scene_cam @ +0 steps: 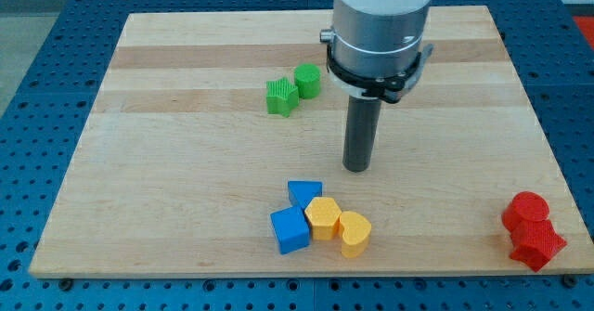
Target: Move the green star to top center
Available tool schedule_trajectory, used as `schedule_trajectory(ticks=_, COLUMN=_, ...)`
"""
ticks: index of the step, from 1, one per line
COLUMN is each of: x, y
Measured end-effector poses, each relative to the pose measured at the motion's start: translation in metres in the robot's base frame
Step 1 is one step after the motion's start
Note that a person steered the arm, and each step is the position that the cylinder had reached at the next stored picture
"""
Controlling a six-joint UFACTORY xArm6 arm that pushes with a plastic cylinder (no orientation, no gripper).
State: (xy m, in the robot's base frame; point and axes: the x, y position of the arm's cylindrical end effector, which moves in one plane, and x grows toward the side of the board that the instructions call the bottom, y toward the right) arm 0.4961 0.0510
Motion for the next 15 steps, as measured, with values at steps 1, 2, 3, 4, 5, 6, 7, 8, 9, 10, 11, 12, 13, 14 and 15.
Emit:
schedule_trajectory(ticks=1, x=0.000, y=-0.001)
schedule_trajectory(ticks=2, x=0.000, y=-0.001)
schedule_trajectory(ticks=3, x=0.000, y=-0.012)
schedule_trajectory(ticks=4, x=0.000, y=-0.024)
schedule_trajectory(ticks=5, x=0.000, y=-0.026)
schedule_trajectory(ticks=6, x=0.000, y=-0.026)
schedule_trajectory(ticks=7, x=0.000, y=-0.046)
schedule_trajectory(ticks=8, x=0.000, y=-0.076)
schedule_trajectory(ticks=9, x=0.000, y=-0.098)
schedule_trajectory(ticks=10, x=0.000, y=-0.117)
schedule_trajectory(ticks=11, x=-0.029, y=-0.129)
schedule_trajectory(ticks=12, x=-0.047, y=-0.124)
schedule_trajectory(ticks=13, x=-0.086, y=-0.093)
schedule_trajectory(ticks=14, x=-0.122, y=-0.088)
schedule_trajectory(ticks=15, x=-0.176, y=-0.087)
